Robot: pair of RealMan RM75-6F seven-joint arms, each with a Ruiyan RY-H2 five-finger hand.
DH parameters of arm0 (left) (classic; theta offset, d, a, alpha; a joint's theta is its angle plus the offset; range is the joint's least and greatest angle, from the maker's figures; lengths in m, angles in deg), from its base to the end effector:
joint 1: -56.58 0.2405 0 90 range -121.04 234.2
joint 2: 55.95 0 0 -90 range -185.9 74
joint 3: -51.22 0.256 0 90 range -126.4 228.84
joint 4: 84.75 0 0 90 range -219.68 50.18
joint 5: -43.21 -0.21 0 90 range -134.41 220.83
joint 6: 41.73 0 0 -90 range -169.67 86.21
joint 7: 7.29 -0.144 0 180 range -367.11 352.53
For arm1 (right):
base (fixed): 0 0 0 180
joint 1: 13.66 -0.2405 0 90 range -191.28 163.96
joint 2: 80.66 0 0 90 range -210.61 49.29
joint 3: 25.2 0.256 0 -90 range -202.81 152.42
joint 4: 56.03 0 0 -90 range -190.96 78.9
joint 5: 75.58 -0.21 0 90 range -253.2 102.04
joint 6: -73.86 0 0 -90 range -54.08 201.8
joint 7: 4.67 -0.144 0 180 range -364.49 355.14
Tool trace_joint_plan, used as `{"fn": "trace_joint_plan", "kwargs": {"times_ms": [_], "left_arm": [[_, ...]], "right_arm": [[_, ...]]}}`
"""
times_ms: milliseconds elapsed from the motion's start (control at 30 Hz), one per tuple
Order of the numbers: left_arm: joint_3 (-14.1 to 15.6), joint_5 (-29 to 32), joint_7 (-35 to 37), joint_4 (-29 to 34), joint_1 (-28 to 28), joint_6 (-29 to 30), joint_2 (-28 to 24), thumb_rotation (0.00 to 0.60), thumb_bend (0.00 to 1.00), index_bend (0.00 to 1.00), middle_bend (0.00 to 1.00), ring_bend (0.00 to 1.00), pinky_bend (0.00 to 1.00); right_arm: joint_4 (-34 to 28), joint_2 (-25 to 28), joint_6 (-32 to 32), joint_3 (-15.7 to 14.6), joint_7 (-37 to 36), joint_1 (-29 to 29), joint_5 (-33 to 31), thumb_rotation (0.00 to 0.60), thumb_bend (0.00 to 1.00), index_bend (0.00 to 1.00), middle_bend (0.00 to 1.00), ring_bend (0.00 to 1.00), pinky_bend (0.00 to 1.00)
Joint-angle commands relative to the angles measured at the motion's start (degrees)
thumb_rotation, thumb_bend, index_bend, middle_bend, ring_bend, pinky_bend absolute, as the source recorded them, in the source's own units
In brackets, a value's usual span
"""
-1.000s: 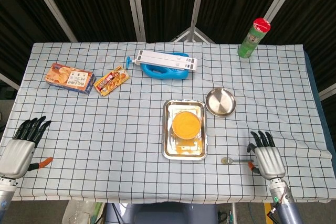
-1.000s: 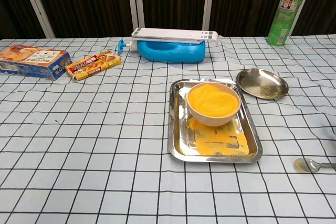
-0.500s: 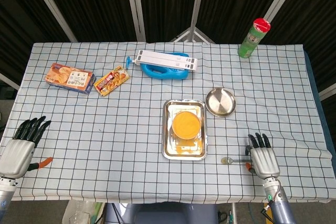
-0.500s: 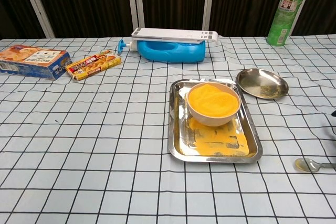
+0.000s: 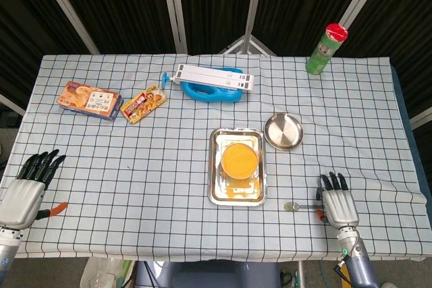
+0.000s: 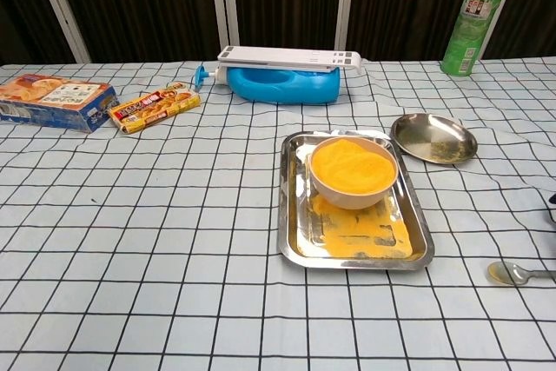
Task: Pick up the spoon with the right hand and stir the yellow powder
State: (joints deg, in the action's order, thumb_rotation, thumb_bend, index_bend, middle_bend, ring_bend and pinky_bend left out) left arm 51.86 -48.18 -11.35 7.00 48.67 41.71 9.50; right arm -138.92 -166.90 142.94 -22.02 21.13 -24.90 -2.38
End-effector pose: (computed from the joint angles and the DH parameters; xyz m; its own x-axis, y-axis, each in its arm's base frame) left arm -0.2957 0.1829 0.1353 0.4639 0.0600 0.8838 0.8790 -0.1552 -0.4509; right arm -0.3081 -0.2067 0.0154 0.5446 -0.2882 0.7876 -0.8260 -0.0215 0.5633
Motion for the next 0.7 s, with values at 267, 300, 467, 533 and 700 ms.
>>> {"fn": "trace_joint_plan", "kwargs": {"times_ms": [267, 300, 467, 533, 700], "left_arm": [[-0.02, 0.1, 0.08, 0.06, -0.06, -0.15, -0.05, 0.6, 0.0, 0.0, 0.0, 0.0, 0.0], [-0.01, 0.11, 0.08, 0.06, -0.06, -0.15, -0.05, 0.6, 0.0, 0.0, 0.0, 0.0, 0.0], [-0.01, 0.15, 0.02, 0.08, -0.09, -0.24, -0.04, 0.6, 0.0, 0.0, 0.0, 0.0, 0.0], [-0.03, 0.19, -0.01, 0.09, -0.1, -0.26, -0.03, 0.6, 0.0, 0.0, 0.0, 0.0, 0.0], [-0.02, 0.22, -0.07, 0.11, -0.12, -0.33, -0.04, 0.6, 0.0, 0.0, 0.0, 0.0, 0.0]], "right_arm": [[0.16, -0.24, -0.26, -0.26, 0.77, -0.22, -0.8, 0.6, 0.44, 0.54, 0.16, 0.0, 0.0], [0.15, -0.23, -0.3, -0.28, 0.91, -0.22, -0.97, 0.6, 0.45, 0.54, 0.16, 0.0, 0.0], [-0.18, -0.12, -0.15, -0.36, 1.41, -0.24, -1.33, 0.6, 0.45, 0.54, 0.16, 0.0, 0.0], [-0.32, -0.07, -0.11, -0.34, 1.49, -0.28, -1.44, 0.6, 0.45, 0.54, 0.16, 0.0, 0.0], [-0.61, -0.06, -0.04, -0.57, 2.0, -0.36, -1.59, 0.6, 0.45, 0.54, 0.16, 0.0, 0.0]]}}
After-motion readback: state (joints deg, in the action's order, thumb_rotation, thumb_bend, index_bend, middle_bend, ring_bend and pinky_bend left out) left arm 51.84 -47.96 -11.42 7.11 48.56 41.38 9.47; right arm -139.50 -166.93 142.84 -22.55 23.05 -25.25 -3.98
